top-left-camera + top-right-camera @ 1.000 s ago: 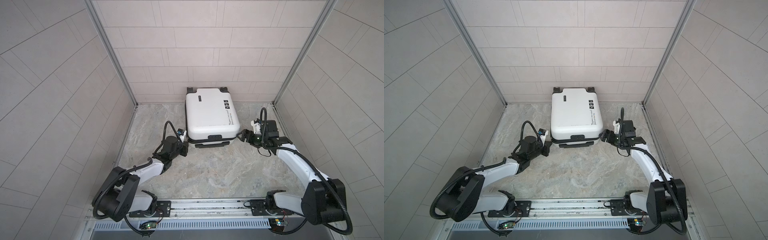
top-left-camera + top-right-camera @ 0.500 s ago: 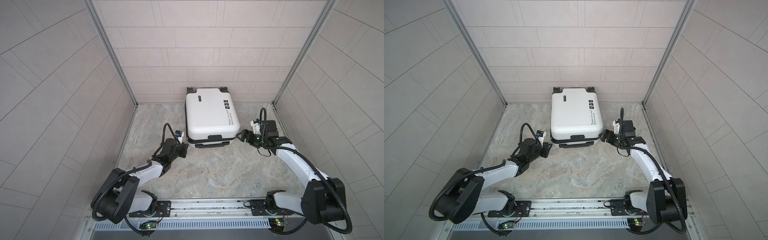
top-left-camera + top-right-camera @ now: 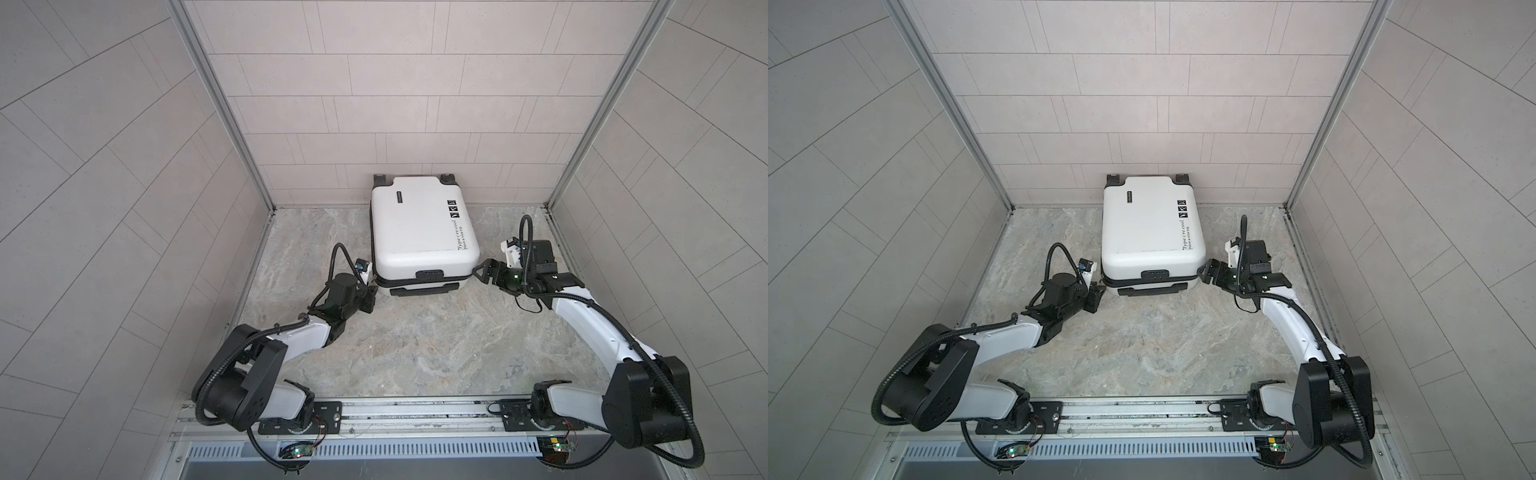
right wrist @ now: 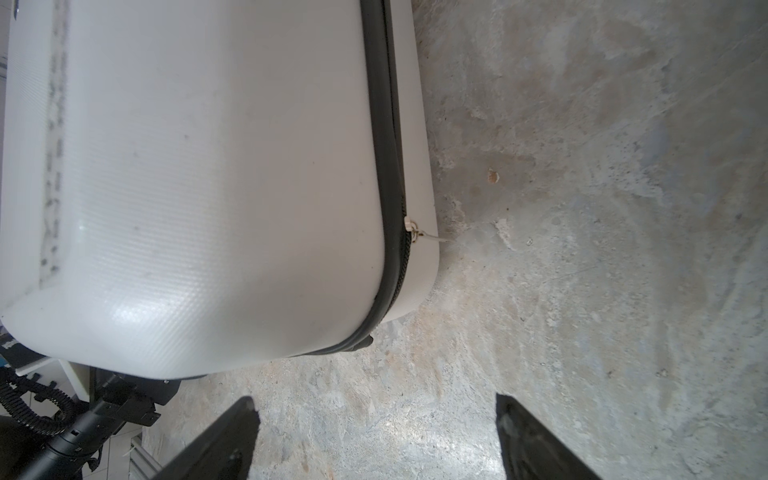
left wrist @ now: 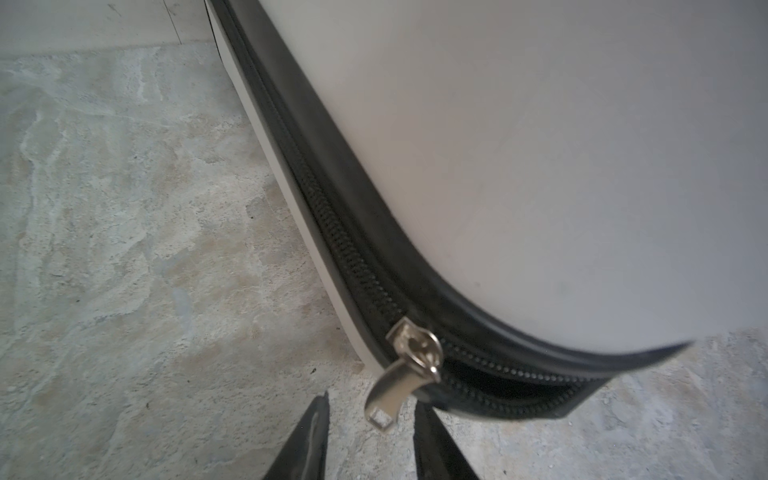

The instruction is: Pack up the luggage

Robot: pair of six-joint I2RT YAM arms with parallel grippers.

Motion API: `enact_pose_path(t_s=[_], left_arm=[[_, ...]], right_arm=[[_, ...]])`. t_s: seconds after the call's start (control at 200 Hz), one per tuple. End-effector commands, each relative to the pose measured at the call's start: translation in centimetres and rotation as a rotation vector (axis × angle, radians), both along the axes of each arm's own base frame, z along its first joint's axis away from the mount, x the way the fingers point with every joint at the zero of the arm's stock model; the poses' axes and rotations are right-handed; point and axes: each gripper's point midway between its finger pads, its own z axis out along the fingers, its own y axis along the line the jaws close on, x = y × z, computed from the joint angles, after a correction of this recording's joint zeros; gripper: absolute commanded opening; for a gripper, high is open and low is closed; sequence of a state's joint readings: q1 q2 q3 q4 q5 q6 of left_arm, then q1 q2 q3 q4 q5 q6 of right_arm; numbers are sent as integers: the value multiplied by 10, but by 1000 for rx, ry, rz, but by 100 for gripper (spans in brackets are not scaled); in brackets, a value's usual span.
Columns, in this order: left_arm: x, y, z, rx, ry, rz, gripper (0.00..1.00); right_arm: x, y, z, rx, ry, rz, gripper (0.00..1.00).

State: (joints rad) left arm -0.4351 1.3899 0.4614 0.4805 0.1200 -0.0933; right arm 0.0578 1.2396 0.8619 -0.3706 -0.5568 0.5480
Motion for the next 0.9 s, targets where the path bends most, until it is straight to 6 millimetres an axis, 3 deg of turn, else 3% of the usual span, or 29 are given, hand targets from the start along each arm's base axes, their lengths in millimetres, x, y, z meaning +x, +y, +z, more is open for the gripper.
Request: enact_pose_path(t_s=[0.0,0.16,0.54,0.896], left_arm=[[13,2,21,28,-79,23,35],[10,4,27,47,-108,10,32],[9,-2,21,76,-89,-31,26],[8,-12,21,103,-92,-70,10]], right_arm=[[2,-2,11,-10,-29,8,91],[3,-1,9,-7,-26,8,91],[4,0,5,-2,-16,12,91],[4,-2,8,-7,-20,13,91]])
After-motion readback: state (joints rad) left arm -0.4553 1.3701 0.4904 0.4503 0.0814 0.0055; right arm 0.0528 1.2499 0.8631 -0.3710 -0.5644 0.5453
